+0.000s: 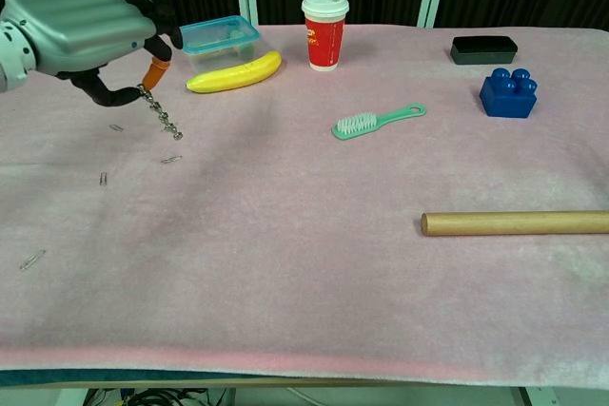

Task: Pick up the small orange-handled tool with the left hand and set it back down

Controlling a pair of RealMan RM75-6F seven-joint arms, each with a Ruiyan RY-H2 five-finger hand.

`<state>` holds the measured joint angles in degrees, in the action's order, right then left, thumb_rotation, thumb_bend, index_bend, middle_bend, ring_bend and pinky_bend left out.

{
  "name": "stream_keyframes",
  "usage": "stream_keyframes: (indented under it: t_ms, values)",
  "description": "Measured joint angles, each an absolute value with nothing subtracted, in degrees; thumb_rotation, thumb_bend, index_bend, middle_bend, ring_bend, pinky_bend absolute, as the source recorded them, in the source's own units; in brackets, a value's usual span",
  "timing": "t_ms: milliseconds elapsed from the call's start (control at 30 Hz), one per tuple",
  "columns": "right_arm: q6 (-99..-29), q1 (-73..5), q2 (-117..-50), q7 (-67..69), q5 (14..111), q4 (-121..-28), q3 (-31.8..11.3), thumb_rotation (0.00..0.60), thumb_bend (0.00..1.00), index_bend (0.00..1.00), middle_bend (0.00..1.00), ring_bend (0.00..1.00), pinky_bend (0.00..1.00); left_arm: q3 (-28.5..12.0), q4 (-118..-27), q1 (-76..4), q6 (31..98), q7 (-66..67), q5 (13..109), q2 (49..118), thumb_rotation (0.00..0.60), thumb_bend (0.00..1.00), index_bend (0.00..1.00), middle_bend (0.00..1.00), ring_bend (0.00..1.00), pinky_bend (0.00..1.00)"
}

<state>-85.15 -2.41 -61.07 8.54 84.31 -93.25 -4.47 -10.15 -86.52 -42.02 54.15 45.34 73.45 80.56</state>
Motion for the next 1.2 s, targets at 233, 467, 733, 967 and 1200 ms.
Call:
stream_keyframes:
  t_ms: [233, 467, 733, 967, 1200]
  values:
    - [-85.17, -2.44, -61.11, 8.67, 84.22, -92.98, -4.58, 0.600, 0.27, 0.00, 0.00, 0.15, 0.23, -9.92, -84.80, -45.12, 51.12, 50.70, 70.64, 81.36, 0.600, 0.41, 0.58, 0.19, 0.00, 0.00]
    - [-85.08, -2.47, -61.05, 8.92, 84.28, -92.96, -4.55, 0.600, 0.27, 0.00, 0.00, 0.15, 0.23, -8.94, -82.67, -46.10, 50.33, 54.40, 67.10, 81.82, 0.600, 0.42, 0.58, 0.19, 0.00, 0.00]
    - [-85.16, -2.44, -61.07, 8.70, 84.23, -93.02, -4.59, 0.600, 0.27, 0.00, 0.00, 0.15, 0.23, -7.30, -79.82, -46.38, 49.65, 52.38, 65.56, 82.50, 0.600, 0.42, 0.58, 0.19, 0.00, 0.00]
    - [-85.09, -2.48, -61.10, 8.75, 84.25, -92.92, -4.59, 0.600, 0.27, 0.00, 0.00, 0.15, 0.23, -6.81, -77.49, -46.54, 49.39, 46.75, 66.87, 83.48, 0.600, 0.42, 0.58, 0.19, 0.00, 0.00]
    - [-85.12, -2.47, -61.06, 8.88, 84.28, -92.88, -4.60, 0.600, 0.27, 0.00, 0.00, 0.15, 0.23, -5.89, -76.14, -46.74, 48.60, 42.58, 67.93, 84.26, 0.600, 0.42, 0.58, 0.19, 0.00, 0.00]
